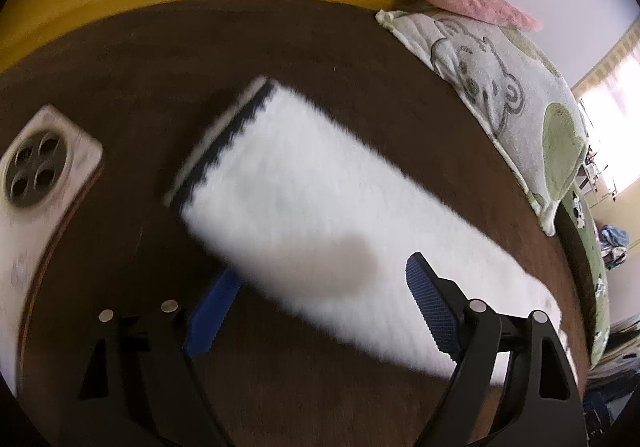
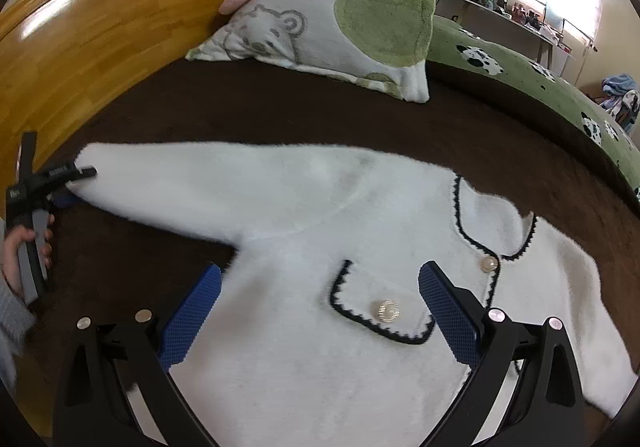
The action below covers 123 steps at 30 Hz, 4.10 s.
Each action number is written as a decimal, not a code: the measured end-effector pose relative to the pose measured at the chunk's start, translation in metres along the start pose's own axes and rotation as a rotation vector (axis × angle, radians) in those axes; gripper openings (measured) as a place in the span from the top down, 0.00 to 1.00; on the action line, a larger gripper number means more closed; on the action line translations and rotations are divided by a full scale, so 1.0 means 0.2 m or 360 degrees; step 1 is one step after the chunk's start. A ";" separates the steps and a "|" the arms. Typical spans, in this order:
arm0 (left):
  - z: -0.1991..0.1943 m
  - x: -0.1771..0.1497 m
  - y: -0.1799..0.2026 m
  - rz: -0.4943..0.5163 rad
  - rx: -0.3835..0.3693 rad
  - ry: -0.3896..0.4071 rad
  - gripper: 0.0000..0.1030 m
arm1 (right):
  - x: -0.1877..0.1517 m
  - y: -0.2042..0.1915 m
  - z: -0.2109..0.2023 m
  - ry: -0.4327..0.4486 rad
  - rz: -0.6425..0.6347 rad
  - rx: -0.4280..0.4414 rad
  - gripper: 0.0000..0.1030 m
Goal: Fold large clothes
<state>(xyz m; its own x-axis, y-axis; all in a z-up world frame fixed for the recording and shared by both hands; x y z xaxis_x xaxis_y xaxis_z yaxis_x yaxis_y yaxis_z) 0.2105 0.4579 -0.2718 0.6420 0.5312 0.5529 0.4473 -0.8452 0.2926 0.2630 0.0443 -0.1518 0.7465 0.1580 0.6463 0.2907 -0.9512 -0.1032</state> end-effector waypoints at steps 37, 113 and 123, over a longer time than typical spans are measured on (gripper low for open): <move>-0.30 0.28 0.38 0.0528 -0.0125 0.0253 0.83 | -0.07 -0.04 0.80 -0.0178 0.0049 0.0012 0.05; 0.24 -0.63 1.98 0.1466 -0.0261 -0.0226 0.06 | -0.19 1.15 0.06 0.0010 0.0682 -0.0283 0.05; 0.28 -0.65 1.97 0.1505 -0.0324 -0.0264 0.06 | -0.46 1.17 0.23 -0.0126 0.0596 -0.0345 0.07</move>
<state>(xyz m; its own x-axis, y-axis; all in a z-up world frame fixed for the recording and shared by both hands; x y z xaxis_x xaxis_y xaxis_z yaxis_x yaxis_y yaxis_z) 0.3377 0.0589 -0.2718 0.7665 -0.3818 0.5165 -0.4023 -0.9122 -0.0774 0.2893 -0.1799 -0.2697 0.8224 -0.1967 0.5338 -0.1350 -0.9790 -0.1527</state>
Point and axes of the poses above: each gripper's, at about its wrist camera, not at the fingertips, and z roughly the way its jaws point, y to its right, x to its top, the point moved 1 cm from there along z, roughly the way its jaws point, and after that the axes turned 14 degrees about z, right-handed, at the moved point
